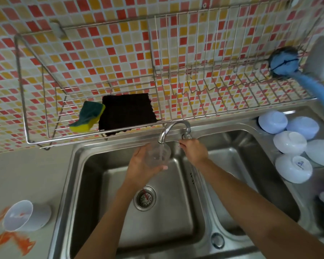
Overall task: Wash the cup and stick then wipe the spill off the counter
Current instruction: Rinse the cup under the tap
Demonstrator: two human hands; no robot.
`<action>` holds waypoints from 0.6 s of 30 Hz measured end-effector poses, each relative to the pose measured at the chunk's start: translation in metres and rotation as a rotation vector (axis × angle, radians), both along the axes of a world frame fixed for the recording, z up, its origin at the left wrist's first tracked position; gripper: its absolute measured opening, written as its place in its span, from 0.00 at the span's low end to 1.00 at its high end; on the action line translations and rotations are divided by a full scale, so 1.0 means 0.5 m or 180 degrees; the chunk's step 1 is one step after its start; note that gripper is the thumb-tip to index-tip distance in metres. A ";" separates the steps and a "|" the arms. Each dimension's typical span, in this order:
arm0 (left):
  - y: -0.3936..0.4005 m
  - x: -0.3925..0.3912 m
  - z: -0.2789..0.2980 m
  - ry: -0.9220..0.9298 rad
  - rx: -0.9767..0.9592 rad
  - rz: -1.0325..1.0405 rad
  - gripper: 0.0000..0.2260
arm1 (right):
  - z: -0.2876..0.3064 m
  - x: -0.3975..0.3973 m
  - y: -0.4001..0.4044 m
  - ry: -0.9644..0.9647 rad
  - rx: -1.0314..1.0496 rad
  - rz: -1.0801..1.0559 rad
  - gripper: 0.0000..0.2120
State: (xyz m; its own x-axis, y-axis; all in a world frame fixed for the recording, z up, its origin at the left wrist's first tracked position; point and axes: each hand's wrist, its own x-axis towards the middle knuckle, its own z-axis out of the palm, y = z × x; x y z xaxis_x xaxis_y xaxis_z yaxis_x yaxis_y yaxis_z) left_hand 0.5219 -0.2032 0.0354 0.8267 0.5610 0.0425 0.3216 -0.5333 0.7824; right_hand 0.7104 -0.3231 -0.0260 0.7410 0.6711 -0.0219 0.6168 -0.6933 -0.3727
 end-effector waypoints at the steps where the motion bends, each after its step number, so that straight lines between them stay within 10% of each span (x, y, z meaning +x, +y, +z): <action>1: 0.002 -0.001 0.000 -0.0030 -0.0029 0.0068 0.32 | 0.000 0.001 -0.001 -0.0008 0.0018 0.0027 0.11; 18: -0.014 0.024 -0.028 0.0179 -0.0158 -0.0122 0.37 | -0.012 -0.002 -0.004 0.0061 0.0131 0.0125 0.13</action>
